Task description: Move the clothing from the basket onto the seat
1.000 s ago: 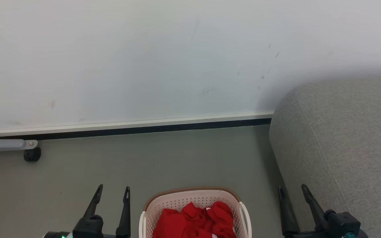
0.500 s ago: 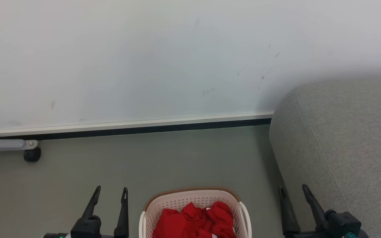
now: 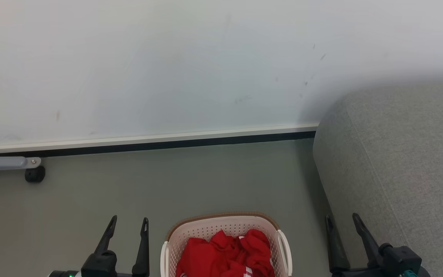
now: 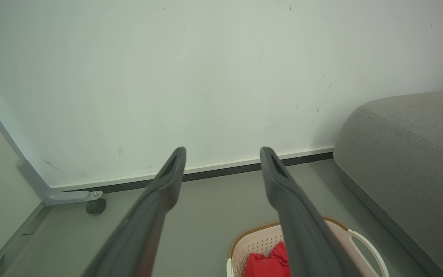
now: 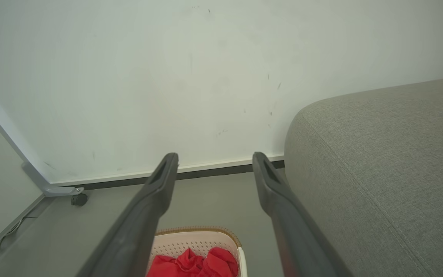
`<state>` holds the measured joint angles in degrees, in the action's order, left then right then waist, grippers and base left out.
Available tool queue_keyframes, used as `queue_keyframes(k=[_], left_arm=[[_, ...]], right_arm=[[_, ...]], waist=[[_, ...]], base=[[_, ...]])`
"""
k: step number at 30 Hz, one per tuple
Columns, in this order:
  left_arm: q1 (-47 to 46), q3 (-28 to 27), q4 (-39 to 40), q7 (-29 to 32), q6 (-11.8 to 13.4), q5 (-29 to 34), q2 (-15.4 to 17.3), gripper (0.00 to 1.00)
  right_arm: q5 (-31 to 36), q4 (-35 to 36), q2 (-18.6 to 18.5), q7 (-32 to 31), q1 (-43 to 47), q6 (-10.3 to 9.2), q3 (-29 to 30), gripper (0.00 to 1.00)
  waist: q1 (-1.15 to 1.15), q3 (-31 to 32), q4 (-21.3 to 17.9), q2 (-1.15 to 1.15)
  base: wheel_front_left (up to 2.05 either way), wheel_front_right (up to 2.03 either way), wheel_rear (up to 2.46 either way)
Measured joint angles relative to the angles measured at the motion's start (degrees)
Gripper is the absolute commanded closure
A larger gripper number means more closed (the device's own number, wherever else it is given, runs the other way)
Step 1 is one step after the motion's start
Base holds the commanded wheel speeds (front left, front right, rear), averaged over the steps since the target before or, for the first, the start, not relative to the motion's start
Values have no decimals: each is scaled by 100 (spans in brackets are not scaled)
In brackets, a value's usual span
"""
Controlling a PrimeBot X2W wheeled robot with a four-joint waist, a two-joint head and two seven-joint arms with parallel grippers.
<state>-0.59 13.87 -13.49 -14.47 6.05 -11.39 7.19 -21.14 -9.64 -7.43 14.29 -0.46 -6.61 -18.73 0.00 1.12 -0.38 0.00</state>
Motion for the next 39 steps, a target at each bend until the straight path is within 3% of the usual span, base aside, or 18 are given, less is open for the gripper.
queue_keyframes(k=[10,18,39], left_arm=[[-55,25,130,0,-58,46,49,0],[-700,197,38,7,-254,103,52,0],[-2087,702,-1232,541,-679,401,-51,0]], right_arm=[[45,267,1,0,-99,5,29,0],[63,521,-29,2,-657,5,241,0],[111,975,-16,43,-2201,4,577,0]], waist=[[0,-394,-58,0],[0,-1049,-193,0],[1,-2702,-661,1]], base=[[0,0,0],[0,0,0],[0,0,0]])
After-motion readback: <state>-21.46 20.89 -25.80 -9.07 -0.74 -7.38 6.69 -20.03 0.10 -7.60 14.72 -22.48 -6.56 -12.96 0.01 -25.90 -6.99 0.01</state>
